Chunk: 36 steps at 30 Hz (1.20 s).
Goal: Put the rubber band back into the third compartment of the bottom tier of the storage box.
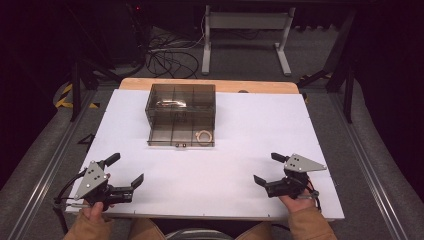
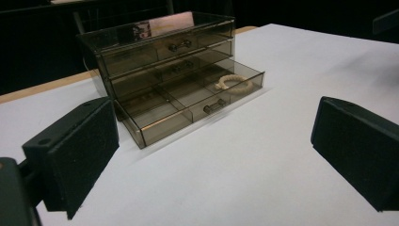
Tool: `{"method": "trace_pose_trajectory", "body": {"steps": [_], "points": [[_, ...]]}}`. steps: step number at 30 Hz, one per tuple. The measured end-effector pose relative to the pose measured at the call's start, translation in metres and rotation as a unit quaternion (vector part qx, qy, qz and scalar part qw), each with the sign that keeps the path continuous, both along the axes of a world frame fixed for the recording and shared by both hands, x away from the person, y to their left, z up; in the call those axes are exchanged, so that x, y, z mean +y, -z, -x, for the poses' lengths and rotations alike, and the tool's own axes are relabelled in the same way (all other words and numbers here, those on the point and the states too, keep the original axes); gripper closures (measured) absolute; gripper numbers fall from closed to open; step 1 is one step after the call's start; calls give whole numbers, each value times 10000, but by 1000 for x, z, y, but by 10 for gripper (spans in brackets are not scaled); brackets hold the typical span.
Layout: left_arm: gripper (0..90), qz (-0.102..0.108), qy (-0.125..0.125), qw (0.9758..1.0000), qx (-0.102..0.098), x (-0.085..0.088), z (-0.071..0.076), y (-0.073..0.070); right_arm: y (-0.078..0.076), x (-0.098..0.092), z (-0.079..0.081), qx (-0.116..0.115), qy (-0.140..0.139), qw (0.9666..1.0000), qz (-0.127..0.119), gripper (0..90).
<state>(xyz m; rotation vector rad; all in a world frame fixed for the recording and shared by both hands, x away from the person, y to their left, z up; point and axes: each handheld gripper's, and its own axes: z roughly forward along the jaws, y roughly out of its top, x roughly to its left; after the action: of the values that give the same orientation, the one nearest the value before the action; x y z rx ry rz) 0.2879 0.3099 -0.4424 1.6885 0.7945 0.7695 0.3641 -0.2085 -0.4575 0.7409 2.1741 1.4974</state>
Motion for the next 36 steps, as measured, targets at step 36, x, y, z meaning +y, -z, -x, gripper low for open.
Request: {"method": "trace_pose_trajectory", "body": {"steps": [36], "points": [[18,-67,-94,9999,-40,-1,-3,5,16,3,1,140,44,9998,98,0]]}}
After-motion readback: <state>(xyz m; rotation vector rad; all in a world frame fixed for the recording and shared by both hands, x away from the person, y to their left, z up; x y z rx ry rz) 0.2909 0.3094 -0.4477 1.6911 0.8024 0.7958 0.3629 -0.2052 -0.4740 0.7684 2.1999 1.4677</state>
